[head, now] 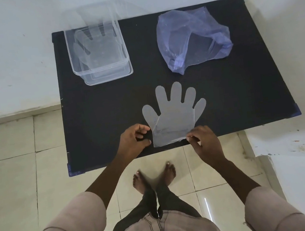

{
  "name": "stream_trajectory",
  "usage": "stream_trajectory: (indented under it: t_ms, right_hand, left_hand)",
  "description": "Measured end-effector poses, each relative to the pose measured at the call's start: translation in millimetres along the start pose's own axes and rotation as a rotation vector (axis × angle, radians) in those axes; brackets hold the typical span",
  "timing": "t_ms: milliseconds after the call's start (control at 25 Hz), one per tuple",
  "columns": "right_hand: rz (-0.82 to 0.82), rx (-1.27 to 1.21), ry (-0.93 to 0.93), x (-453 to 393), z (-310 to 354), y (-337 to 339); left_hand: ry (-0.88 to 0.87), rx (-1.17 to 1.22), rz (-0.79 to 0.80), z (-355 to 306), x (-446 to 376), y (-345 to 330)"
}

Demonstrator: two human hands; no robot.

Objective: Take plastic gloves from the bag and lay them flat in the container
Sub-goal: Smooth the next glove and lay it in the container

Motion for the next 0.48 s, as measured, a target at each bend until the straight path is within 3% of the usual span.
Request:
stream_trajectory:
  t_ms: [160, 480]
  right_hand:
    - [-0.092, -0.201, -0.155, -24, 9, 20]
    - [-0.122, -0.261, -0.305, -49, 16, 39]
  left_hand:
    - [-0.247, -0.179, 0.026, -8, 11, -9]
    - [-0.289, -0.142, 0.017, -31, -3, -17]
Point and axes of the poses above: each hand's wrist, its own x-axis away from the middle knuckle, its own y-axis out of the back of the hand, z = x × y, the point moved 8 cm from there along -x, towards the middle knuckle, and after that the axes turned 13 degrees about -z, right-handed, at the moved point
